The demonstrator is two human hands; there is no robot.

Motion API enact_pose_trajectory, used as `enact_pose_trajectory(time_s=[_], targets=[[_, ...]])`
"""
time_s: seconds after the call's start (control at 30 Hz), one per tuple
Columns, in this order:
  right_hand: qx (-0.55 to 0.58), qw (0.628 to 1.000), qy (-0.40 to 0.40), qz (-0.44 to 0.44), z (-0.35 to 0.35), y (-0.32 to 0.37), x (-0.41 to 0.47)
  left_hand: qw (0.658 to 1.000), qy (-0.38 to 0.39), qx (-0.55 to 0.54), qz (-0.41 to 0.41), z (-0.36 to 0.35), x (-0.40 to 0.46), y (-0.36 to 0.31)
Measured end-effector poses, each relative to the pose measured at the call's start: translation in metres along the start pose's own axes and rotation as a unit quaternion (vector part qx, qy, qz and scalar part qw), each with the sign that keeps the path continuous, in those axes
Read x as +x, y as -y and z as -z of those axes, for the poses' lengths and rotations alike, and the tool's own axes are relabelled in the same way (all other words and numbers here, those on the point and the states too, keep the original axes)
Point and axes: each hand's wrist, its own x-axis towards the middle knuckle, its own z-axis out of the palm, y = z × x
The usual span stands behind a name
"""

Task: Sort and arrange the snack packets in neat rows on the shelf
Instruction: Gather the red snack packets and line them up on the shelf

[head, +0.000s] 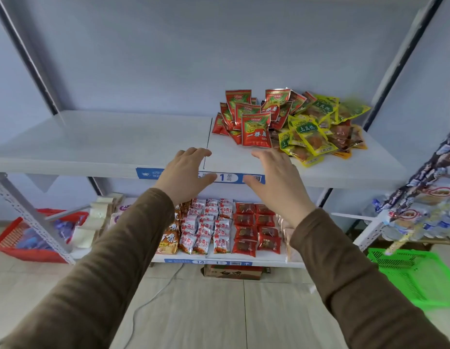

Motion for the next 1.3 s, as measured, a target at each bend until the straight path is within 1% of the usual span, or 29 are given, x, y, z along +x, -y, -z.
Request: enact_pose_trajectory(time_s=[0.2,0.53,0.67,0.77,0.9,1.0,1.13,1.3], targets=[[0.007,0.999,0.005,-0.052,-0.02,-0.043,0.055,1.0,0.025,-0.015,-0.011,-0.023,0.071,0.008],[0.031,0.997,0.001,-0.068,-0.039,-0.118,0.166,0.999,0.03,-0.029,0.01,-0.051,0.193,0.005],[0.044,0.994,0.028,-0.096,-0.055,-0.133,0.208,0.996,0.038,-0.066,0.04,-0.062,0.225,0.014],[0.061,0.989,0.06,-0.122,-0.073,-0.139,0.237,0.995,0.036,-0.084,0.048,-0.066,0.249,0.02],[0.014,0.979,0.104,-0.174,-0.099,-0.145,0.269,0.987,0.029,-0.151,0.054,-0.069,0.284,0.028],[-0.009,0.975,0.115,-0.191,-0.114,-0.147,0.283,0.981,0.032,-0.185,0.059,-0.072,0.306,0.039],[0.011,0.973,0.102,-0.207,-0.123,-0.146,0.29,0.965,0.029,-0.243,0.094,-0.08,0.335,0.054],[0.07,0.974,0.016,-0.213,-0.13,-0.15,0.293,0.939,0.014,-0.307,0.155,-0.095,0.365,0.065]])
